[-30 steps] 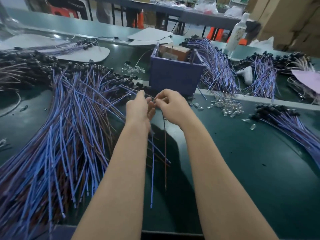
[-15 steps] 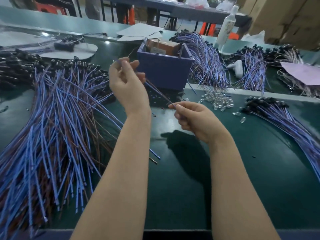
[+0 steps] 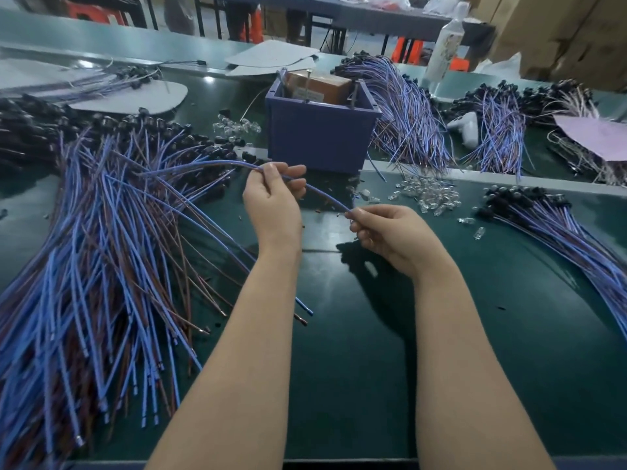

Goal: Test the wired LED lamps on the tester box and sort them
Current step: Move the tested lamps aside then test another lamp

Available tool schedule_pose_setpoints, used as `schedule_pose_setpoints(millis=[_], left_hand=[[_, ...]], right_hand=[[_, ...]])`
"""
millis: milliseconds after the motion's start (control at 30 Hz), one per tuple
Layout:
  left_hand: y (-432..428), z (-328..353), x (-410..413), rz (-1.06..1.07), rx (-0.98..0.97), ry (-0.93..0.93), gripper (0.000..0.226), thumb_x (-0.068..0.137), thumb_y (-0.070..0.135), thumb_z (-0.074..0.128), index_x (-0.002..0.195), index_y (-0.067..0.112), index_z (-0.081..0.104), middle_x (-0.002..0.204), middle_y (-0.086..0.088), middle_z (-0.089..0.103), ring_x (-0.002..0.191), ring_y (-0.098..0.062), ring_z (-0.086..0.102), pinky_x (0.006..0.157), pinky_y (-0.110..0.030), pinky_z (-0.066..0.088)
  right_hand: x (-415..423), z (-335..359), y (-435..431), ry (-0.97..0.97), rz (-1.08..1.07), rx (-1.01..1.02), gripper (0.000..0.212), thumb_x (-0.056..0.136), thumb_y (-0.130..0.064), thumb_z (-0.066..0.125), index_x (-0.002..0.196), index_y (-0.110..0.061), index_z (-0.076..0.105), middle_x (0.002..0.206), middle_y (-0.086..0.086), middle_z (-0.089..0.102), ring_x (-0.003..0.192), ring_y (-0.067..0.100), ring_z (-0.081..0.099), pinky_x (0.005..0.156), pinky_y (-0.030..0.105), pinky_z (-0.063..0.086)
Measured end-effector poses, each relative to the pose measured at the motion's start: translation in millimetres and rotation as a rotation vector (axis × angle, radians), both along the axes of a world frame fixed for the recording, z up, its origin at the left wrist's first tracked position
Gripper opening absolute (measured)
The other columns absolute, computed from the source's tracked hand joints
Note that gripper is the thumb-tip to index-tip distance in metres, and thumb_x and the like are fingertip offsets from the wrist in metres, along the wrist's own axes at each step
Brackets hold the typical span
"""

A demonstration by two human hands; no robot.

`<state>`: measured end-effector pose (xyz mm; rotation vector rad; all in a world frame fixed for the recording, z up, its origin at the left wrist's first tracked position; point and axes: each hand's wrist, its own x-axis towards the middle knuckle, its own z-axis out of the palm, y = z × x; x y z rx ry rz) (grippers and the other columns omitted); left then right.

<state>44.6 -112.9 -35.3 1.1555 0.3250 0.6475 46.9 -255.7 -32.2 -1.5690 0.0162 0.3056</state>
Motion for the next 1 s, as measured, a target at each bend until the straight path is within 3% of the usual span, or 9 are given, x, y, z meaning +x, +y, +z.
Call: schedule_pose_setpoints(millis=[133, 333, 500, 667, 767, 867, 933, 1000], left_hand=[[0, 0, 1, 0.039, -0.048, 0.0, 0.03, 0.104, 0.013, 0.029, 0.082, 0.014, 0.049, 0.076, 0.002, 0.066, 0.051, 0.003, 0.056, 0.061, -0.016, 0.05], [4, -1, 1, 0.096, -0.117, 0.005, 0.03, 0.104, 0.012, 0.028, 0.081, 0.014, 0.049, 0.075, 0.001, 0.065, 0.052, 0.002, 0.058, 0.06, -0.014, 0.05], [-4, -2, 1, 0.134, -0.125, 0.018, 0.031, 0.104, 0.012, 0.028, 0.079, 0.015, 0.047, 0.073, 0.0, 0.063, 0.051, 0.003, 0.059, 0.059, -0.013, 0.049], [16, 2, 4, 0.243, -0.223, -0.018, 0.032, 0.104, 0.013, 0.027, 0.079, 0.014, 0.047, 0.075, -0.001, 0.063, 0.053, 0.003, 0.06, 0.062, -0.015, 0.05], [7, 3, 1, 0.214, -0.14, 0.0, 0.031, 0.104, 0.013, 0.027, 0.081, 0.015, 0.048, 0.078, 0.0, 0.063, 0.056, 0.002, 0.06, 0.066, -0.016, 0.051], [1, 5, -3, 0.206, 0.046, -0.004, 0.03, 0.104, 0.013, 0.027, 0.082, 0.018, 0.047, 0.083, -0.001, 0.064, 0.061, 0.001, 0.059, 0.071, -0.018, 0.051], [-1, 6, -6, 0.182, 0.188, -0.054, 0.025, 0.103, 0.013, 0.029, 0.087, 0.013, 0.048, 0.082, 0.001, 0.063, 0.062, 0.003, 0.057, 0.07, -0.015, 0.049], [-8, 8, -12, 0.146, 0.369, -0.116, 0.022, 0.102, 0.013, 0.032, 0.09, 0.01, 0.049, 0.078, 0.005, 0.06, 0.063, 0.003, 0.055, 0.068, -0.014, 0.046]], right_hand=[[1, 2, -3, 0.064, -0.079, 0.217, 0.013, 0.094, 0.003, 0.05, 0.089, 0.001, 0.062, 0.06, 0.005, 0.067, 0.051, 0.007, 0.062, 0.054, 0.013, 0.052], [2, -2, -4, 0.007, -0.192, 0.223, 0.014, 0.093, 0.002, 0.052, 0.082, -0.004, 0.06, 0.055, 0.004, 0.065, 0.046, 0.005, 0.058, 0.051, 0.012, 0.051], [8, -9, -2, -0.117, -0.328, 0.044, 0.022, 0.093, 0.002, 0.049, 0.083, -0.013, 0.061, 0.063, 0.003, 0.059, 0.054, 0.007, 0.051, 0.053, 0.013, 0.044], [15, -14, -13, -0.194, -0.557, -0.141, 0.022, 0.091, 0.002, 0.044, 0.099, -0.007, 0.062, 0.067, 0.001, 0.058, 0.056, 0.007, 0.048, 0.052, 0.013, 0.042], [12, -14, 6, -0.286, -0.463, -0.26, 0.023, 0.09, 0.003, 0.045, 0.101, -0.01, 0.062, 0.092, 0.007, 0.067, 0.074, 0.01, 0.057, 0.072, 0.02, 0.049], [6, -7, 16, -0.438, -0.426, -0.431, 0.029, 0.091, -0.003, 0.048, 0.113, -0.014, 0.062, 0.115, 0.0, 0.062, 0.093, 0.009, 0.055, 0.086, 0.015, 0.041], [3, 1, 18, -0.531, -0.449, -0.39, 0.026, 0.095, -0.011, 0.047, 0.115, -0.017, 0.061, 0.104, -0.002, 0.064, 0.09, 0.009, 0.058, 0.083, 0.019, 0.045], [-1, 8, 23, -0.445, -0.369, -0.157, 0.022, 0.1, -0.022, 0.043, 0.111, -0.017, 0.061, 0.081, -0.001, 0.064, 0.067, 0.009, 0.06, 0.066, 0.023, 0.051]])
